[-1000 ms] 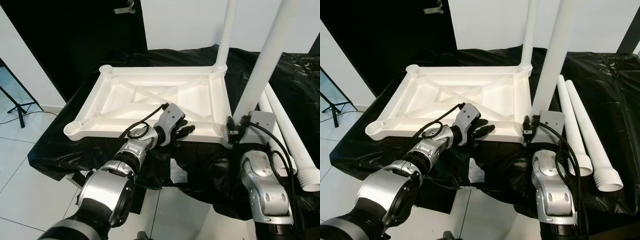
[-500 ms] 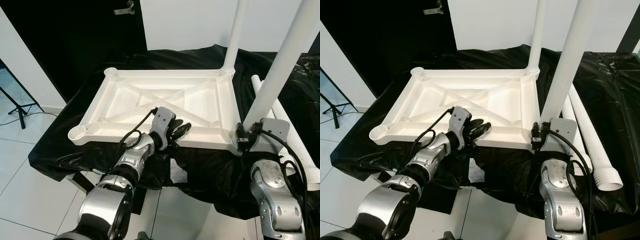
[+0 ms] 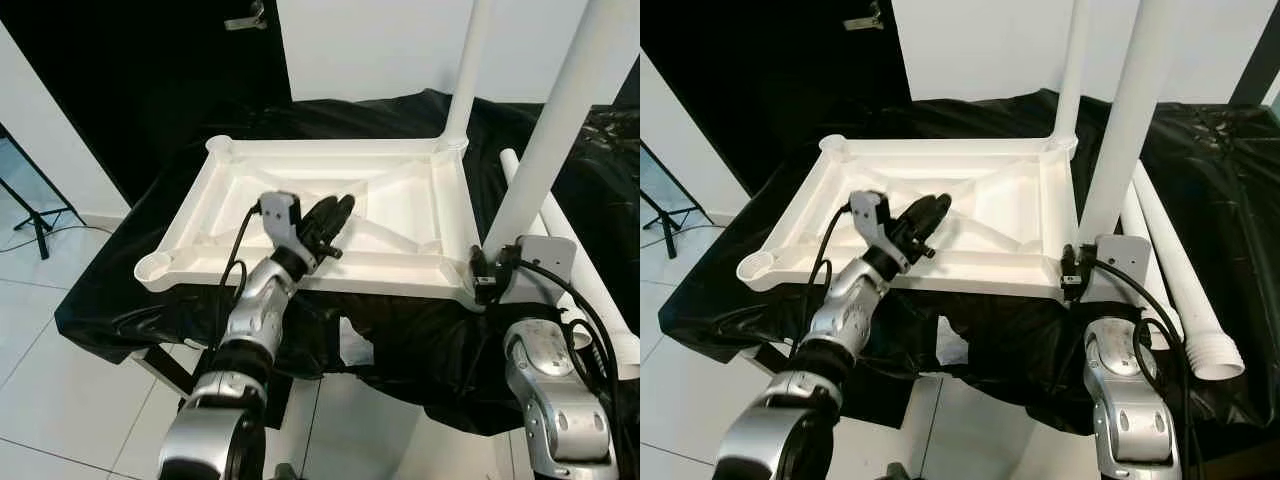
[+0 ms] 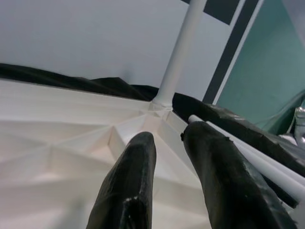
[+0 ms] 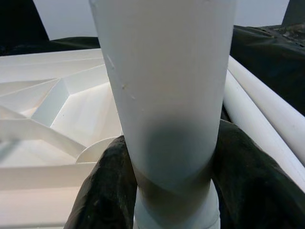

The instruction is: Building children table

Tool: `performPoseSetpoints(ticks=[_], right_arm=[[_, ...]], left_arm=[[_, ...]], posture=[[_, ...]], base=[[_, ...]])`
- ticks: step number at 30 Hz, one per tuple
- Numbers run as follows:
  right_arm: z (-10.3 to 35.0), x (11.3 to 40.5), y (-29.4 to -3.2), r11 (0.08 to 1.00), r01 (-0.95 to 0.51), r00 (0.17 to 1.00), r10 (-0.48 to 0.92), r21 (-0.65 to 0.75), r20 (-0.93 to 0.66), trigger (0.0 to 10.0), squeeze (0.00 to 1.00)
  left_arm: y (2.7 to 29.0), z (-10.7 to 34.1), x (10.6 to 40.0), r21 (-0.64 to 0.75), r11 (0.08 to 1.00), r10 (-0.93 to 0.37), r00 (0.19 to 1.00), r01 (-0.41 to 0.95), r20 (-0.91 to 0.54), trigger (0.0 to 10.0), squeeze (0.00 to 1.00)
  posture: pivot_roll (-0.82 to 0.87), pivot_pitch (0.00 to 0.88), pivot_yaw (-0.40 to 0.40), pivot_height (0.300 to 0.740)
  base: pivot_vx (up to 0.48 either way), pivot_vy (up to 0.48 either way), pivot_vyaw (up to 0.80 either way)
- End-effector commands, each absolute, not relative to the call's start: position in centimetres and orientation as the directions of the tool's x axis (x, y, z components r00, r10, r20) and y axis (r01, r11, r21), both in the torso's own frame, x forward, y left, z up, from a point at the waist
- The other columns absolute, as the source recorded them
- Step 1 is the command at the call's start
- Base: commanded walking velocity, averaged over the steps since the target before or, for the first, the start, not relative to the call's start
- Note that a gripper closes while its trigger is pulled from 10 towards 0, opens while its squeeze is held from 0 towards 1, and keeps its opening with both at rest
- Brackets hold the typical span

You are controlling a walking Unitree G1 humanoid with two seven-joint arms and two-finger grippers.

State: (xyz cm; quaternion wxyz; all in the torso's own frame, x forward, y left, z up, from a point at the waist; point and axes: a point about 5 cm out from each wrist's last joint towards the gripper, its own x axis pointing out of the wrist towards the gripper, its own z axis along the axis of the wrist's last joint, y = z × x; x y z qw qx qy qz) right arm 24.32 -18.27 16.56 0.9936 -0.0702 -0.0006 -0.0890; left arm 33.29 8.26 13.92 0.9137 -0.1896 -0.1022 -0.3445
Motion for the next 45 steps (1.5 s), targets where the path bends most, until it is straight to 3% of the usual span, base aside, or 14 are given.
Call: performPoseSetpoints(ticks=[1, 11, 12, 15, 16, 17, 21, 22, 23, 36, 45], right_arm=[[15.2, 24.2, -18.8, 0.967, 0.165, 0.982, -0.180, -0.193, -0.060, 10.0, 0.00], [15.1, 24.8, -18.8, 0.968, 0.108, 0.990, -0.126, -0.225, -0.068, 10.0, 0.00], [15.1, 24.9, -18.8, 0.969, 0.106, 0.990, -0.124, -0.225, -0.067, 10.0, 0.00], [15.1, 24.9, -18.8, 0.969, 0.106, 0.990, -0.124, -0.225, -0.067, 10.0, 0.00], [15.1, 24.9, -18.8, 0.969, 0.107, 0.990, -0.125, -0.225, -0.066, 10.0, 0.00], [15.1, 25.0, -18.8, 0.969, 0.108, 0.990, -0.126, -0.222, -0.066, 10.0, 0.00], [15.0, 25.0, -18.7, 0.970, 0.110, 0.990, -0.127, -0.215, -0.068, 10.0, 0.00], [15.0, 25.1, -18.6, 0.971, 0.112, 0.989, -0.129, -0.209, -0.069, 10.0, 0.00], [15.0, 25.2, -18.6, 0.973, 0.117, 0.989, -0.132, -0.200, -0.064, 10.0, 0.00], [14.9, 25.3, -19.5, 0.972, 0.183, 0.978, -0.195, -0.150, -0.070, 10.0, 0.00], [14.7, 25.2, -19.5, 0.973, 0.191, 0.977, -0.201, -0.132, -0.068, 10.0, 0.00]], left_arm=[[8.3, 14.2, 32.6, -0.262, 0.671, -0.616, 0.718, 0.694, 0.324, 10.0, 0.00], [9.4, 12.7, 29.8, -0.181, 0.591, -0.745, 0.618, 0.786, 0.249, 10.0, 0.00], [9.6, 12.3, 29.5, -0.171, 0.599, -0.745, 0.623, 0.782, 0.239, 10.0, 0.13], [9.6, 12.3, 29.4, -0.171, 0.600, -0.745, 0.624, 0.782, 0.237, 10.0, 0.13], [9.6, 12.3, 29.3, -0.181, 0.602, -0.739, 0.629, 0.777, 0.241, 10.0, 0.88], [9.4, 12.2, 29.1, -0.196, 0.613, -0.726, 0.644, 0.765, 0.242, 10.0, 1.00], [9.0, 12.2, 28.8, -0.213, 0.631, -0.707, 0.666, 0.746, 0.237, 10.0, 1.00], [8.7, 12.3, 28.6, -0.219, 0.636, -0.704, 0.672, 0.740, 0.230, 10.0, 0.62], [8.5, 12.3, 28.5, -0.225, 0.637, -0.703, 0.675, 0.737, 0.224, 10.0, 0.00], [8.6, 12.7, 28.7, -0.225, 0.648, -0.693, 0.686, 0.728, 0.223, 10.0, 0.00], [8.1, 12.6, 28.3, -0.217, 0.631, -0.713, 0.667, 0.745, 0.219, 10.0, 0.00]], posture=[[-0.13, 0.000, 0.041, 0.740], [-0.09, 0.000, 0.017, 0.740], [-0.09, 0.000, 0.016, 0.740], [-0.09, 0.000, 0.016, 0.740], [-0.09, 0.000, 0.016, 0.740], [-0.09, 0.000, 0.017, 0.740], [-0.09, 0.000, 0.017, 0.740], [-0.09, 0.000, 0.017, 0.740], [-0.09, 0.000, 0.019, 0.740], [-0.10, 0.000, 0.024, 0.740], [-0.10, 0.000, 0.028, 0.740]], base=[[0.000, 0.000, 0.00], [0.000, 0.000, 0.00], [0.000, 0.000, 0.00], [0.000, 0.000, 0.00], [0.000, 0.000, 0.00], [0.000, 0.000, 0.00], [0.000, 0.000, 0.00], [0.000, 0.000, 0.00], [0.000, 0.000, 0.00], [0.000, 0.000, 0.00], [0.000, 0.000, -0.77]])
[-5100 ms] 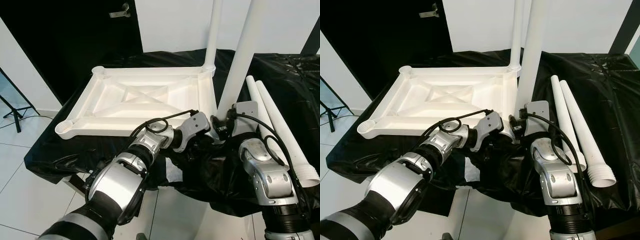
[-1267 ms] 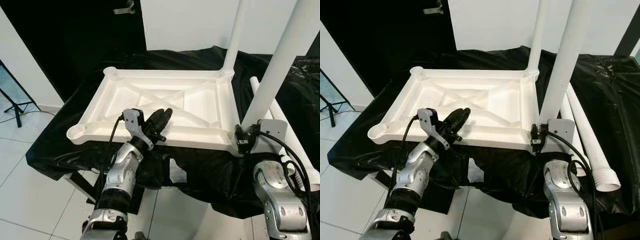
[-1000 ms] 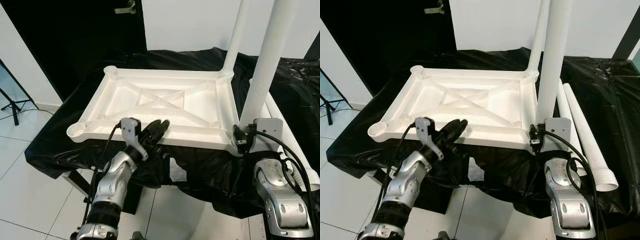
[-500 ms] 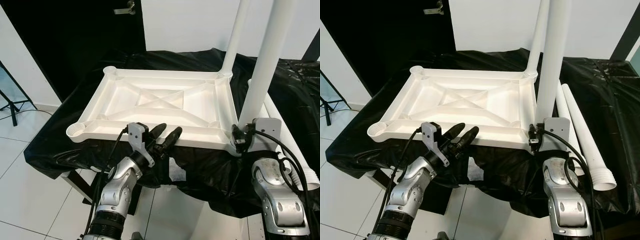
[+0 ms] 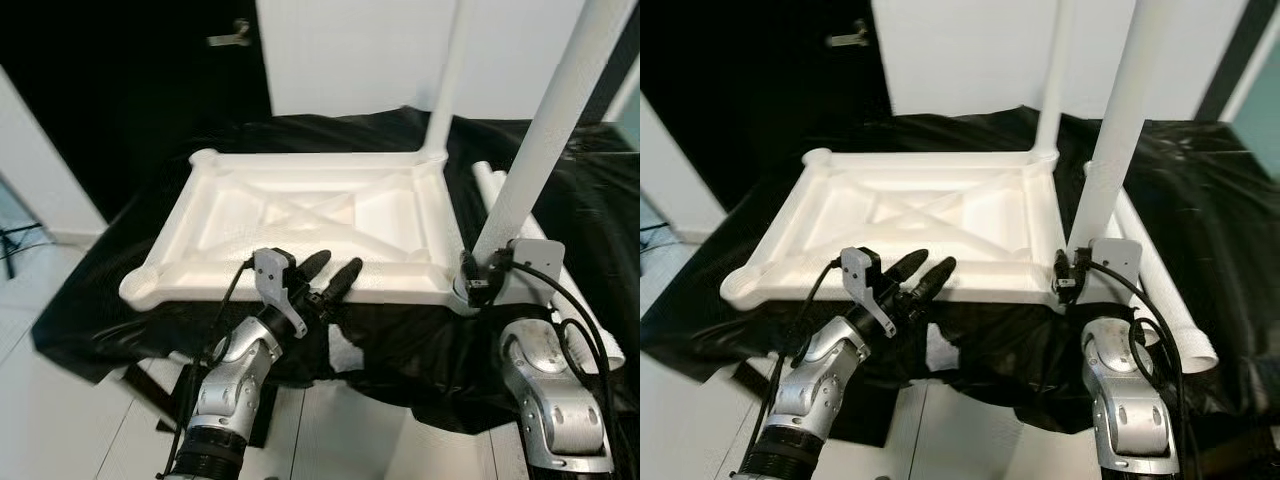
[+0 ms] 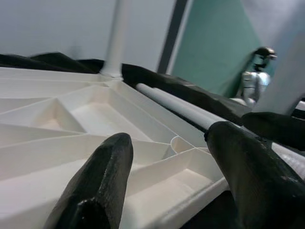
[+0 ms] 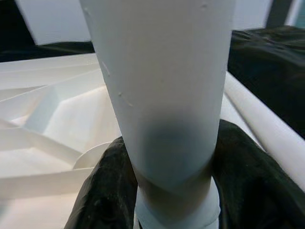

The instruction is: Building children table

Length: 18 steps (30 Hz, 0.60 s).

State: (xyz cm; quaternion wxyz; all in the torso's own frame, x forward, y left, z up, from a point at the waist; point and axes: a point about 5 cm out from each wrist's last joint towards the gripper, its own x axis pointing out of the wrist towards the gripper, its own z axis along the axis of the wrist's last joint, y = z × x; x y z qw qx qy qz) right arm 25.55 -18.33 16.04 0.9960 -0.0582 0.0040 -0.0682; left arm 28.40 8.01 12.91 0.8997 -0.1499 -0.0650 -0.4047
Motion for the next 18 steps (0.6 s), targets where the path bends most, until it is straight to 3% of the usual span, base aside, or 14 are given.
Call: performPoseSetpoints(ticks=[1, 13, 18], right_arm=[[14.75, 25.11, -19.46, 0.973, 0.190, 0.978, -0.199, -0.131, -0.067, 10.0, 0.00], [14.92, 25.20, -19.16, 0.976, 0.177, 0.981, -0.185, -0.129, -0.055, 10.0, 0.00], [14.97, 25.34, -19.21, 0.977, 0.173, 0.982, -0.181, -0.128, -0.055, 10.0, 0.00]], left_arm=[[8.10, 12.61, 28.26, -0.216, 0.630, -0.714, 0.665, 0.746, 0.218, 10.0, 0.00], [7.91, 12.58, 28.31, -0.212, 0.624, -0.722, 0.659, 0.752, 0.211, 10.0, 0.00], [7.39, 12.43, 27.96, -0.167, 0.532, -0.810, 0.557, 0.830, 0.185, 10.0, 0.00]], posture=[[-0.10, 0.000, 0.029, 0.740], [-0.11, 0.000, 0.029, 0.740], [-0.11, 0.000, 0.028, 0.740]], base=[[0.000, 0.000, -0.79], [0.000, 0.000, -0.07], [0.000, 0.000, 0.00]])
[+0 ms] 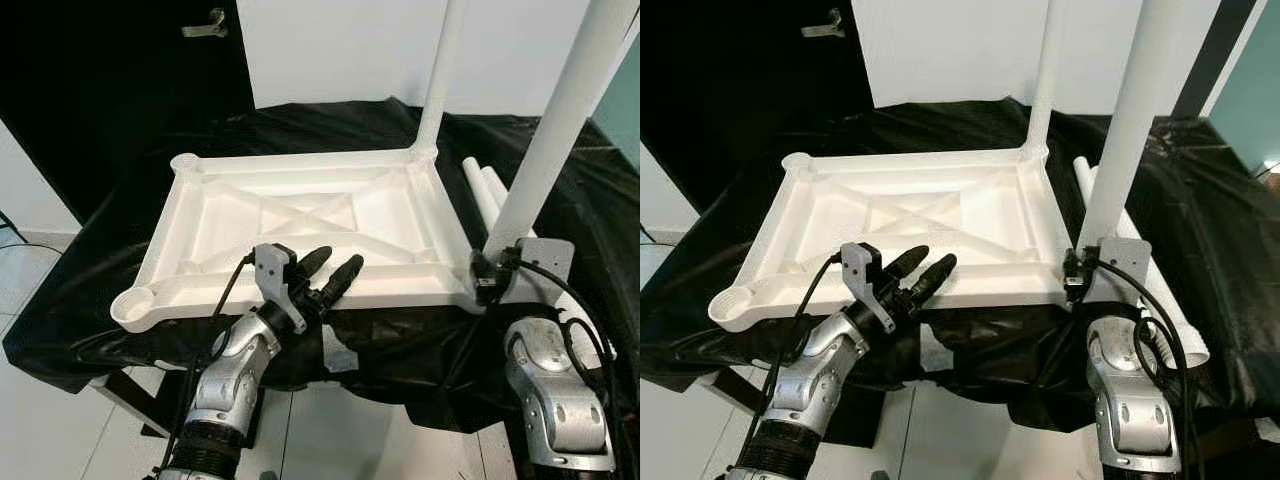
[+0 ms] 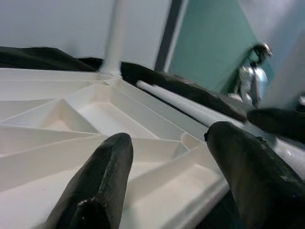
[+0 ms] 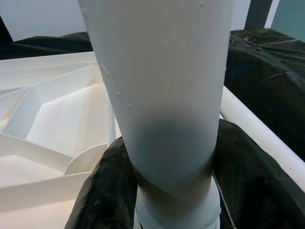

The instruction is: Building children table

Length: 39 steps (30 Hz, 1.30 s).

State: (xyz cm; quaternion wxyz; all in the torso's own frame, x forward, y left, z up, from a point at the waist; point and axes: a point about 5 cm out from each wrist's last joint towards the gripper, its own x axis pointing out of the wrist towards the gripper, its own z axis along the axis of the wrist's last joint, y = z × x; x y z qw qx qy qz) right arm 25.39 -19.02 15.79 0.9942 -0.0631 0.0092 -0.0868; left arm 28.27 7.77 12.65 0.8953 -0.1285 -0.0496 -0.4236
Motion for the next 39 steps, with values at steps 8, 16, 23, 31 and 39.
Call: performPoseSetpoints(ticks=[8, 16, 23, 31, 39], right_arm=[[14.9, 25.5, -18.9, 0.979, 0.161, 0.984, -0.169, -0.124, -0.060, 10.0, 0.00], [14.8, 25.4, -18.5, 0.981, 0.159, 0.984, -0.167, -0.115, -0.063, 10.0, 0.00], [14.8, 25.3, -18.3, 0.981, 0.161, 0.984, -0.169, -0.109, -0.063, 10.0, 0.00], [14.8, 25.3, -18.1, 0.982, 0.158, 0.984, -0.165, -0.104, -0.062, 10.0, 0.00], [14.9, 25.5, -18.0, 0.983, 0.141, 0.987, -0.148, -0.116, -0.057, 10.0, 0.00]], left_arm=[[6.6, 12.3, 27.7, -0.073, 0.305, -0.947, 0.311, 0.949, 0.086, 10.0, 0.07], [4.9, 11.9, 28.3, 0.010, 0.202, -0.979, 0.202, 0.979, -0.020, 10.0, 0.01], [3.9, 11.5, 28.2, 0.031, 0.134, -0.988, 0.136, 0.991, -0.072, 10.0, 0.00], [2.6, 10.7, 28.0, 0.053, 0.009, -0.983, 0.018, 0.999, -0.181, 10.0, 0.01], [1.4, 9.5, 28.7, 0.076, 0.010, -0.949, 0.033, 0.997, -0.315, 10.0, 0.00]], posture=[[-0.11, 0.000, 0.031, 0.740], [-0.13, 0.000, 0.048, 0.740], [-0.13, 0.000, 0.053, 0.740], [-0.14, 0.000, 0.059, 0.740], [-0.14, 0.000, 0.058, 0.740]], base=[[0.000, 0.000, 0.00], [0.000, 0.000, 0.00], [0.000, 0.000, 0.00], [0.000, 0.000, 0.00], [0.000, 0.000, 0.00]])
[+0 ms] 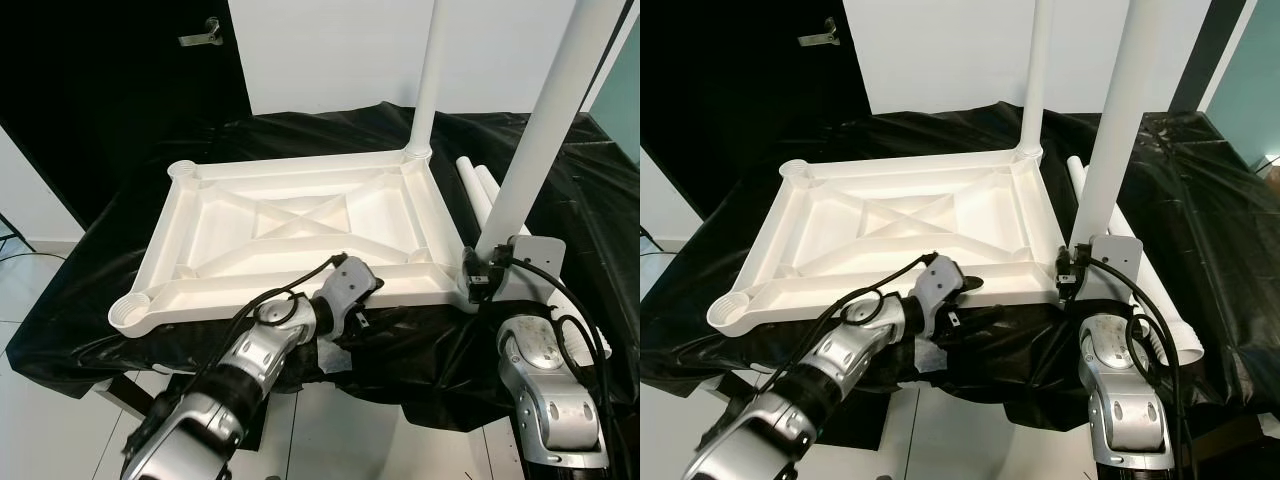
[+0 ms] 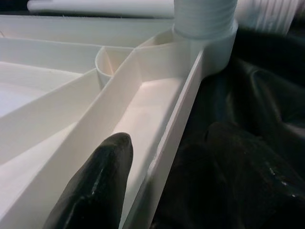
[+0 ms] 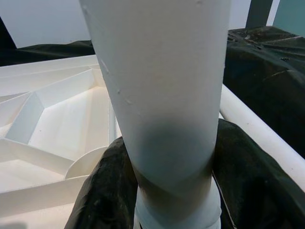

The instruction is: Building children table

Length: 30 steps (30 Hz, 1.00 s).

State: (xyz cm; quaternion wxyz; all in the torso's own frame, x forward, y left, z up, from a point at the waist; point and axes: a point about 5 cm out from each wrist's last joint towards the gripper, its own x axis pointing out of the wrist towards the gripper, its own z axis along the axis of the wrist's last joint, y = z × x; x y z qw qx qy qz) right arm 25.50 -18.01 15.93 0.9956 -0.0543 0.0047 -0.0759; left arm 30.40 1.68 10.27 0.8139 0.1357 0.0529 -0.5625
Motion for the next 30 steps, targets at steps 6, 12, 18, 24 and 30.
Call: performPoseSetpoints(ticks=[6, 12, 18, 24, 30], right_arm=[[15.1, 25.8, -17.9, 0.984, 0.134, 0.988, -0.142, -0.119, -0.055, 10.0, 0.00], [15.0, 25.9, -17.7, 0.985, 0.128, 0.989, -0.136, -0.119, -0.057, 10.0, 0.00], [14.8, 25.8, -17.5, 0.986, 0.123, 0.989, -0.131, -0.115, -0.065, 10.0, 0.00], [14.3, 25.7, -17.3, 0.988, 0.075, 0.991, -0.088, -0.136, -0.096, 10.0, 0.00], [14.2, 25.6, -17.5, 0.985, 0.065, 0.992, -0.081, -0.160, -0.095, 10.0, 0.13]], left_arm=[[0.3, 9.3, 28.8, 0.083, -0.007, -0.931, 0.024, 0.997, -0.365, 6.2, 0.00], [-0.1, 9.0, 28.3, 0.074, -0.074, -0.924, -0.040, 0.995, -0.380, 0.0, 0.00], [0.2, 8.8, 28.3, 0.059, -0.094, -0.923, -0.064, 0.994, -0.380, 2.4, 0.00], [0.5, 8.7, 28.8, 0.078, -0.059, -0.923, -0.025, 0.995, -0.383, 10.0, 0.00], [0.5, 8.8, 28.9, 0.080, -0.034, -0.931, -0.003, 0.996, -0.366, 10.0, 0.00]], posture=[[-0.14, 0.000, 0.059, 0.740], [-0.14, 0.000, 0.064, 0.740], [-0.14, 0.000, 0.070, 0.740], [-0.15, 0.000, 0.074, 0.740], [-0.15, 0.000, 0.075, 0.740]], base=[[0.000, 0.000, 0.00], [0.000, 0.000, 0.00], [0.000, 0.000, 0.00], [0.000, 0.000, 0.00], [0.000, 0.000, 0.00]])
